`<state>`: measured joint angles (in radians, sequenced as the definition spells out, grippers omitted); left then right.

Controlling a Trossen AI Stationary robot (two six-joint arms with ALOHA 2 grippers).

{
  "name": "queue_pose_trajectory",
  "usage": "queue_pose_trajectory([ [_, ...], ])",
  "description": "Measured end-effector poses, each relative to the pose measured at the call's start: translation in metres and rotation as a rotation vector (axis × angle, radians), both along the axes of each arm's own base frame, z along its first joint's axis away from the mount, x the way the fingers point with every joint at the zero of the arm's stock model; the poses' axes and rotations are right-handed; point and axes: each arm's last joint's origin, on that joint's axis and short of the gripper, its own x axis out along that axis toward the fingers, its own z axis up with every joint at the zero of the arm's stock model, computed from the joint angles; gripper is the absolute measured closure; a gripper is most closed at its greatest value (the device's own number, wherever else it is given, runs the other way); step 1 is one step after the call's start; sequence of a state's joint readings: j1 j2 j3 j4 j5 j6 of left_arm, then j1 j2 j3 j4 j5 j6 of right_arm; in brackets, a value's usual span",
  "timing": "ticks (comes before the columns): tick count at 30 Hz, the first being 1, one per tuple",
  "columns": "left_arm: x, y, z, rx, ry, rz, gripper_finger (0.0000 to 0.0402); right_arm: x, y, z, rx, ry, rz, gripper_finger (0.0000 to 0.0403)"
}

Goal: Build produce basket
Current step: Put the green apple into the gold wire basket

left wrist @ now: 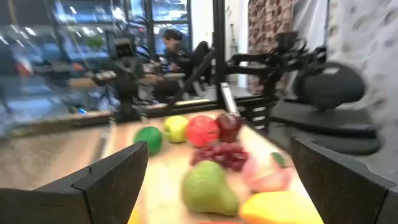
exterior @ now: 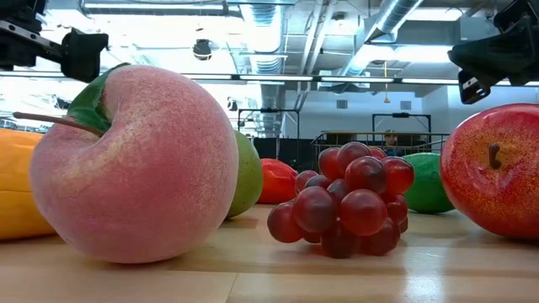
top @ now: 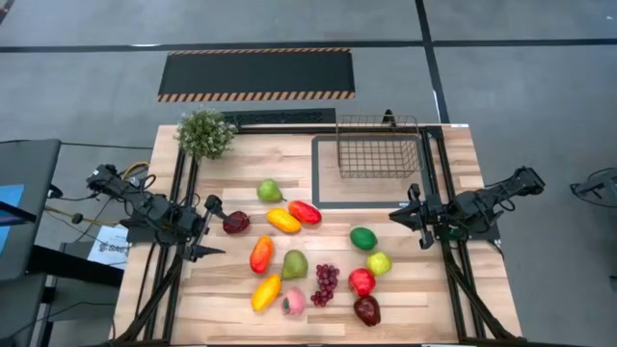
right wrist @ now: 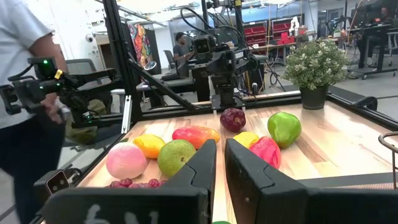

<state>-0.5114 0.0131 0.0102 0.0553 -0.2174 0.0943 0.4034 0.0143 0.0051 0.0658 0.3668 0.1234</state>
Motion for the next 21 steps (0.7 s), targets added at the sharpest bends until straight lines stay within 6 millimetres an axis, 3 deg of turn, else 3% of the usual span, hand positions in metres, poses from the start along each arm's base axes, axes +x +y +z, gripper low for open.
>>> queue_pose_trajectory([
  [3,0.0001,0.0006,0.0002,0.065,-0.021,0.023,0.0017,0.0,0.0,0.0,0.0,0.0,0.0,0.0343],
  [6,0.0001,0.0004,0.0004,0.019,-0.009,0.014,0.0017,0.0,0.0,-0.0001,0.0,0.0,0.0,0.0343],
  [15,-0.0004,-0.0007,0.0022,-0.58,0.161,-0.065,0.0017,0.0,0.0,-0.0001,0.0,0.0,0.0,0.0343],
  [21,0.0002,0.0014,0.0024,-0.745,0.183,-0.004,0.0017,0.0,0.0,-0.0001,0.0,0.0,0.0,0.0343],
])
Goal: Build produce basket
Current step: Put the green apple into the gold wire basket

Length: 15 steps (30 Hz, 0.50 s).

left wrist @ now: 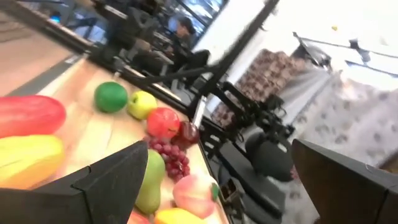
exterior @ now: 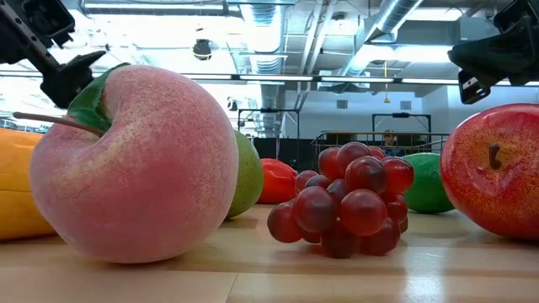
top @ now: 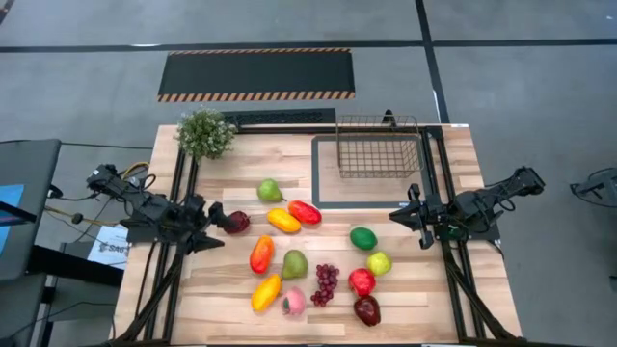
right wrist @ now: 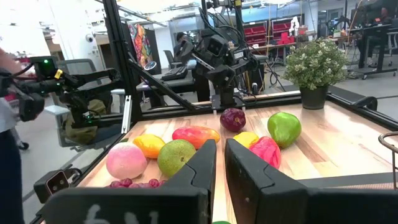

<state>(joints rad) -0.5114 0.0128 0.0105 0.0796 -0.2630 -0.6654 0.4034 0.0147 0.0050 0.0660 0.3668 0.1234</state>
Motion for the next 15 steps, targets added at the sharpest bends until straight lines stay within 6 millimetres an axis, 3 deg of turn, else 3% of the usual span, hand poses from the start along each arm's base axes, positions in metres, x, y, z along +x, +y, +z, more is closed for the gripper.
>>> queue_pose_trajectory([
  [8,0.001,0.012,0.0,-0.287,0.025,0.392,0.0017,0.0,0.0,0.0,0.0,0.0,0.0,0.0343],
  [15,-0.001,0.017,-0.001,-0.333,0.011,0.566,0.0017,0.0,0.0,0.0,0.0,0.0,-0.001,0.0343],
])
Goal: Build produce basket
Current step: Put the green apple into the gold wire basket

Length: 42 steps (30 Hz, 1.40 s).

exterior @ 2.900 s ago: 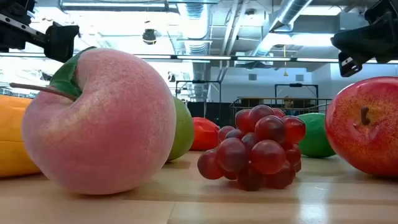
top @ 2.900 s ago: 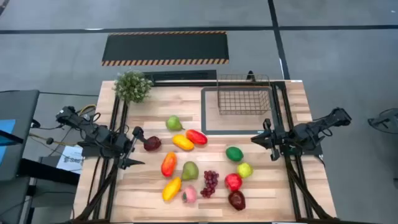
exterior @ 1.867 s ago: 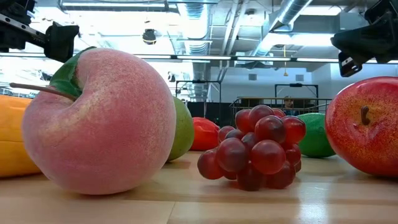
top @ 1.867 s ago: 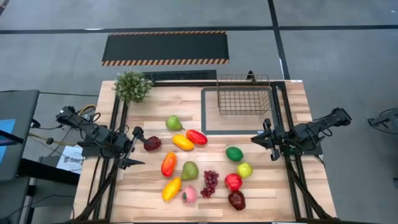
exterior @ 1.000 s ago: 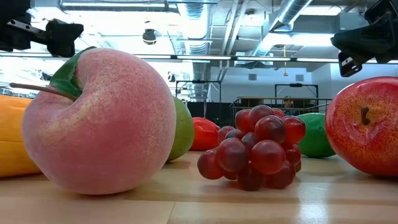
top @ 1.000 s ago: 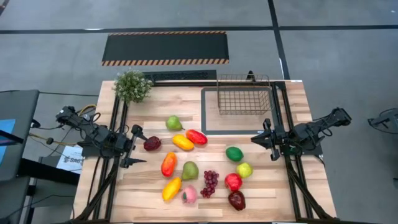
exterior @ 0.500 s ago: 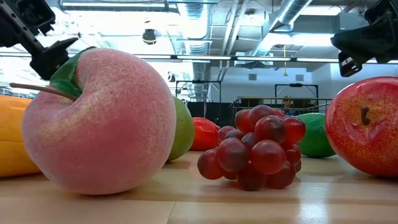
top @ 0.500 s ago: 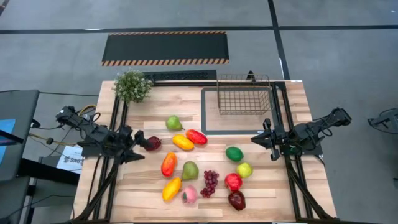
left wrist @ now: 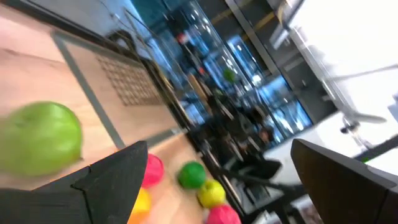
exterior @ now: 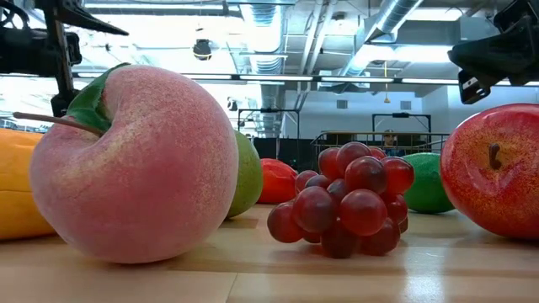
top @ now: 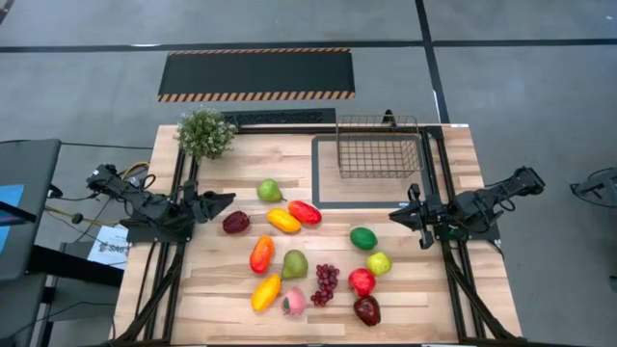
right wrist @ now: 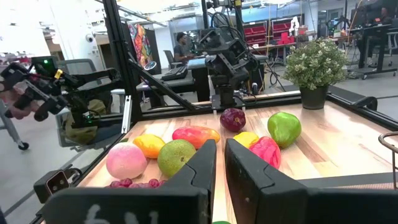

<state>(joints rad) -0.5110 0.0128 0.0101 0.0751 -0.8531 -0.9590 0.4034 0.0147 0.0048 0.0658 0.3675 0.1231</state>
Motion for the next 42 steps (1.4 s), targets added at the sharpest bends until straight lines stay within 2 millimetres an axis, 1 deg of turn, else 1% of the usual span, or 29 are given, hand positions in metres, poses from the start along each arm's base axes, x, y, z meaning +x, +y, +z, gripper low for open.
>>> queue_pose_trajectory([
  [2,0.0,0.0,0.0,0.0,0.0,0.005,0.0017,0.0,-0.001,0.0,0.002,-0.001,-0.02,0.0343],
  [4,0.0,0.0,0.0,0.003,0.003,0.015,0.0017,0.0,-0.002,0.001,0.049,-0.007,-0.037,0.0343],
  [5,0.0,0.001,0.0,-0.009,-0.001,0.02,0.0017,0.0,-0.002,0.002,0.11,-0.019,-0.034,0.0343],
  [8,-0.001,0.002,-0.001,-0.021,0.005,0.083,0.0017,0.0,-0.003,0.009,0.382,-0.082,-0.017,0.0343],
  [10,-0.001,0.003,-0.001,-0.025,0.005,0.107,0.0017,-0.001,-0.005,0.012,0.512,-0.127,-0.055,0.0343],
  [12,-0.001,0.003,-0.001,-0.048,-0.005,0.11,0.0017,-0.001,-0.007,0.016,0.61,-0.172,-0.087,0.0343],
  [14,-0.001,0.003,-0.001,-0.053,-0.007,0.097,0.0017,-0.002,-0.01,0.017,0.673,-0.204,-0.141,0.0343],
  [17,-0.001,0.003,-0.001,-0.016,0.009,0.109,0.0017,-0.002,-0.013,0.018,0.771,-0.249,-0.197,0.0343],
  [19,-0.002,0.004,-0.001,-0.004,0.016,0.164,0.0017,-0.002,-0.015,0.018,0.78,-0.26,-0.237,0.0343],
  [22,-0.003,0.006,-0.001,-0.069,-0.013,0.241,0.0017,-0.002,-0.018,0.019,0.824,-0.284,-0.259,0.0343],
  [24,-0.003,0.006,-0.001,-0.083,-0.019,0.231,0.0017,-0.003,-0.018,0.019,0.851,-0.294,-0.261,0.0343],
  [28,-0.002,0.005,0.0,-0.132,-0.049,0.167,0.0017,-0.003,-0.02,0.019,0.849,-0.305,-0.278,0.0343],
  [30,-0.002,0.005,0.0,-0.152,-0.062,0.165,0.0017,-0.003,-0.022,0.021,0.852,-0.323,-0.304,0.0343],
  [32,-0.002,0.005,0.001,-0.159,-0.071,0.176,0.0017,-0.004,-0.022,0.025,0.851,-0.328,-0.293,0.0343],
  [35,-0.003,0.005,0.006,-0.198,-0.127,0.177,0.0017,-0.008,-0.024,0.04,0.843,-0.39,-0.272,0.0342],
  [38,-0.004,0.005,0.019,-0.218,-0.231,0.102,0.0017,-0.015,-0.025,0.062,0.778,-0.456,-0.25,0.0333],
  [40,-0.007,0.006,0.029,-0.196,-0.314,0.056,0.0017,-0.021,-0.026,0.081,0.722,-0.484,-0.25,0.0316],
  [42,-0.01,0.009,0.04,-0.161,-0.392,0.046,0.0017,-0.025,-0.028,0.097,0.666,-0.48,-0.266,0.0291],
])
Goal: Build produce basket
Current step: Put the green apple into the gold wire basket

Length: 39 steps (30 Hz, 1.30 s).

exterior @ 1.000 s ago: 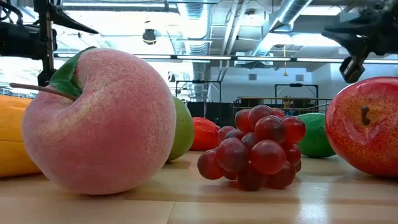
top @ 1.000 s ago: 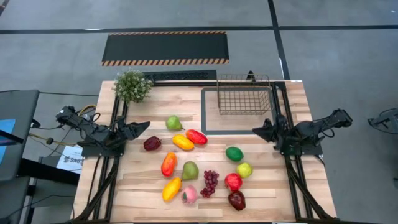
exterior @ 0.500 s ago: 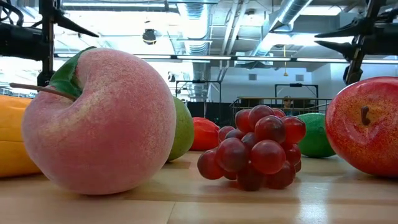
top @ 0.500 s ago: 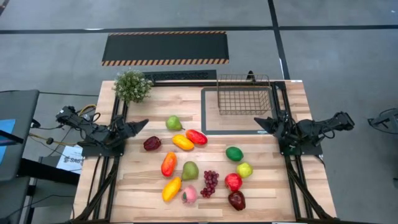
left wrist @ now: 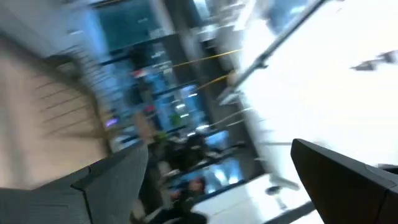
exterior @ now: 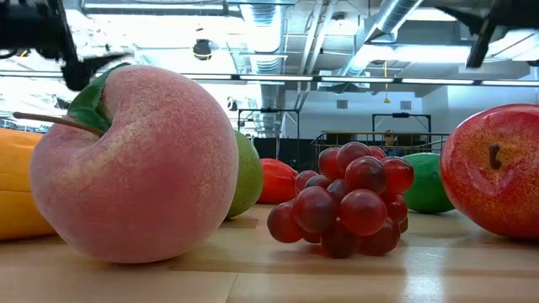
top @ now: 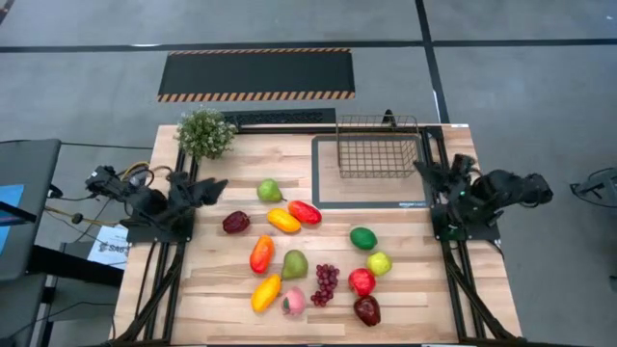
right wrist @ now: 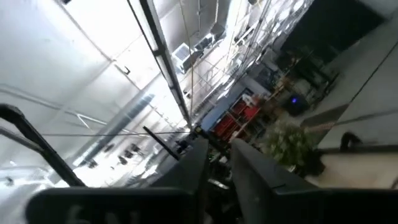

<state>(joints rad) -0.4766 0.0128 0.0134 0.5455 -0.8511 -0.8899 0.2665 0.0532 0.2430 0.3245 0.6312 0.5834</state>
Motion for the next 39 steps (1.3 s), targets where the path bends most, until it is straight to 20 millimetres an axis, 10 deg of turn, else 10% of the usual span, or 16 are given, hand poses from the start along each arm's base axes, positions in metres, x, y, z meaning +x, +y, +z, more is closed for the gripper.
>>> queue_pose_trajectory([
  [9,-0.02,0.01,0.064,0.225,-0.122,0.059,0.0017,0.012,0.008,0.069,-0.082,0.159,0.166,0.0156],
  [16,-0.012,0.005,0.1,0.346,0.087,0.011,0.0017,0.056,0.027,0.09,0.129,0.638,0.474,0.0143],
  [24,-0.001,0.001,0.117,0.419,0.218,0.048,0.0017,0.095,0.066,0.048,0.408,1.352,0.62,0.0143],
  [32,0.001,0.002,0.111,0.421,0.295,0.084,0.0017,0.134,0.124,0.012,0.185,1.485,0.778,0.0143],
  [39,0.001,0.003,0.106,0.414,0.37,0.144,0.0017,0.153,0.135,-0.016,0.102,1.6,0.825,0.0137],
])
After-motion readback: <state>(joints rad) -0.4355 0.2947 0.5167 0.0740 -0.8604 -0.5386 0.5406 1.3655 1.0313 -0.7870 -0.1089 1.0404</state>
